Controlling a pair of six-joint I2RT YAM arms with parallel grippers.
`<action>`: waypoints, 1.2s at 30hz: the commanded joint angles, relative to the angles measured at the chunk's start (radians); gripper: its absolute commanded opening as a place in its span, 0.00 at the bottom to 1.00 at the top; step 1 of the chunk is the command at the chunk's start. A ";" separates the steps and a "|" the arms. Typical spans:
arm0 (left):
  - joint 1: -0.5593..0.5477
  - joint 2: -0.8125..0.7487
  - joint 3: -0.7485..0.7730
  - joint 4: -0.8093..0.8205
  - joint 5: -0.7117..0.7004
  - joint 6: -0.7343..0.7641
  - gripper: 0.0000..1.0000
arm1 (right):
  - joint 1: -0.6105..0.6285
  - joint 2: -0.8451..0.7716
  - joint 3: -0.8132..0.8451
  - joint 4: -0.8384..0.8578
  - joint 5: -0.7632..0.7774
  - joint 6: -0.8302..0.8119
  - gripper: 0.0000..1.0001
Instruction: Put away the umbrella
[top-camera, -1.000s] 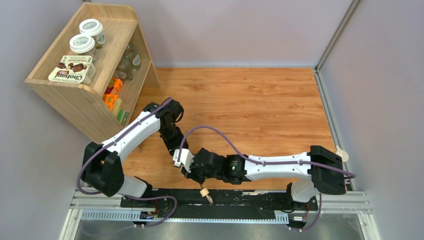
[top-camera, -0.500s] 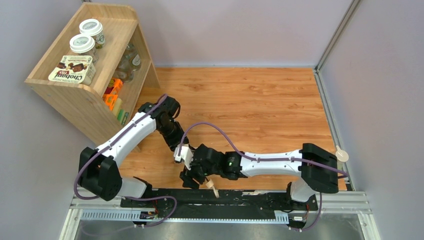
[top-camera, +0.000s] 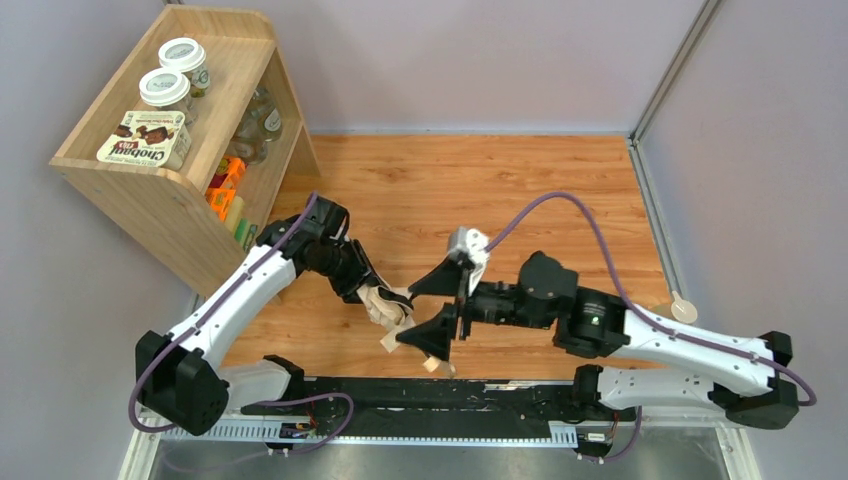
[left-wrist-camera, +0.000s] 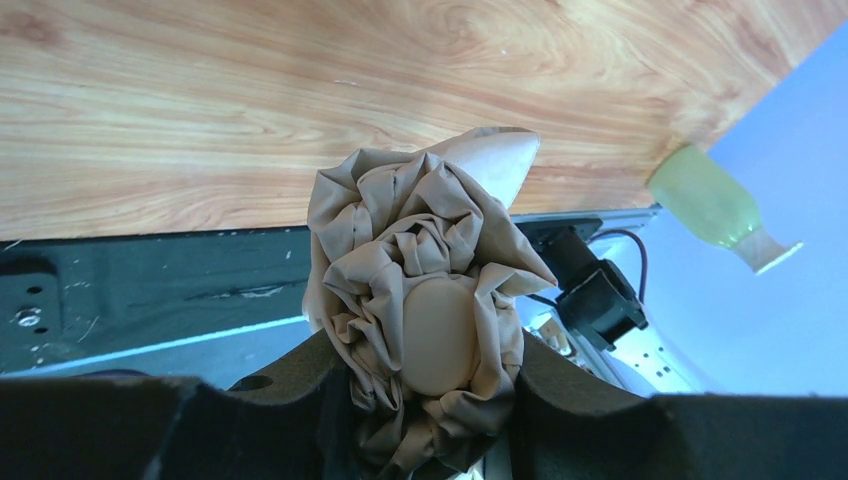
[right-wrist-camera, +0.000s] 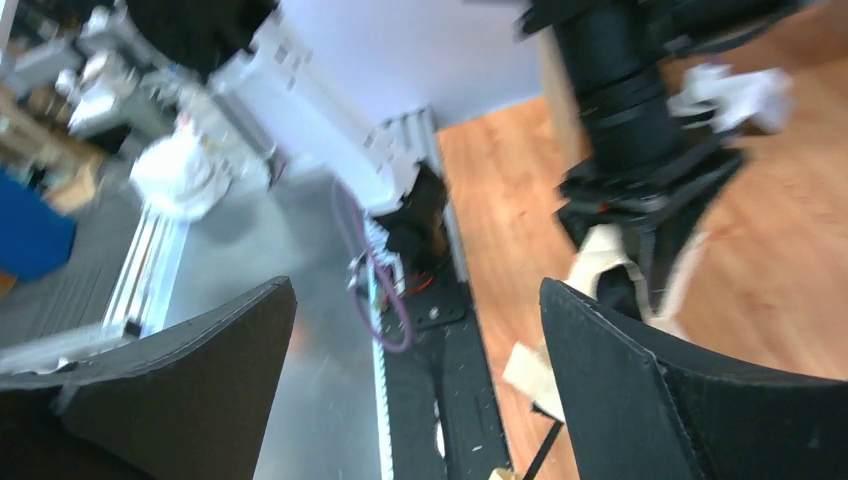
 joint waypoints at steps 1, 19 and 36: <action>0.002 -0.060 -0.036 0.201 0.121 -0.032 0.00 | -0.060 -0.040 0.055 -0.227 0.297 0.112 0.98; -0.347 -0.335 -0.240 0.913 -0.782 0.822 0.00 | -0.385 -0.204 -0.166 -0.361 0.372 0.312 1.00; -0.411 -0.132 -0.343 1.003 -0.730 0.682 0.00 | -0.399 -0.147 -0.241 -0.305 0.302 0.317 1.00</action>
